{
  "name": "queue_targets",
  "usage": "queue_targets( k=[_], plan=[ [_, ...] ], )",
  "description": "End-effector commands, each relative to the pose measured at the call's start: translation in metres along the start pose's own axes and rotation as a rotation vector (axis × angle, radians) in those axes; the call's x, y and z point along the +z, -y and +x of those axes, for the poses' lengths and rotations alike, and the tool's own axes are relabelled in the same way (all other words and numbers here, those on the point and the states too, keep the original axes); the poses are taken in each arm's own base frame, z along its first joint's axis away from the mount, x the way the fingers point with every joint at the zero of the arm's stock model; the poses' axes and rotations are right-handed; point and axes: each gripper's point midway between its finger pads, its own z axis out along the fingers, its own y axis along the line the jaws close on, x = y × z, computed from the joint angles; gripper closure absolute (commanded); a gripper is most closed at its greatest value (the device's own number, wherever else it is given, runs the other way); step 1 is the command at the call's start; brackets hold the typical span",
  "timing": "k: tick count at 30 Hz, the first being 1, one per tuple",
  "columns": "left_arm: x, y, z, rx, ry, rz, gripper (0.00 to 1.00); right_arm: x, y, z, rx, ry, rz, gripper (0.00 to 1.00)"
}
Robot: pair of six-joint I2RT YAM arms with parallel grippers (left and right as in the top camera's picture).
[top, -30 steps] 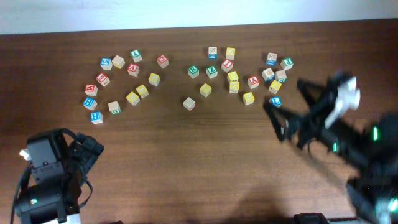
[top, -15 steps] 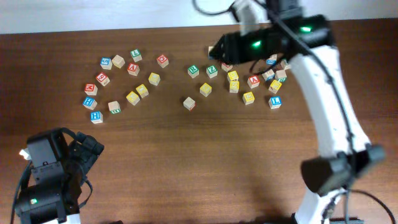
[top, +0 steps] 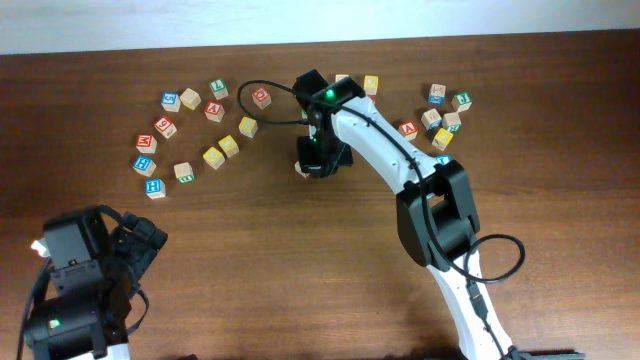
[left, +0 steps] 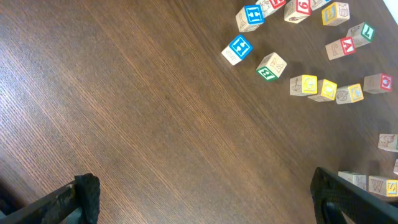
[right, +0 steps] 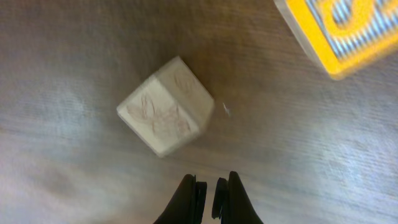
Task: Spell out ICRA
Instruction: 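Raise the right arm and swing it over the block cluster, then lower the right gripper and grasp the red-lettered I block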
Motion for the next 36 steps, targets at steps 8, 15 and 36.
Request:
queue_targets(
  k=[8,15,36],
  plan=[
    [-0.001,0.000,0.000,-0.014,-0.001,0.005,0.01,0.006,-0.043,-0.042,-0.020,0.131,-0.210,0.96],
    [-0.001,0.000,0.000,-0.014,-0.001,0.005,0.01,-0.147,0.053,-0.124,0.169,0.426,-0.243,0.72],
    [-0.001,0.000,0.000,-0.014,-0.001,0.004,0.01,-0.048,0.128,-0.169,0.517,0.551,0.119,0.37]
  ],
)
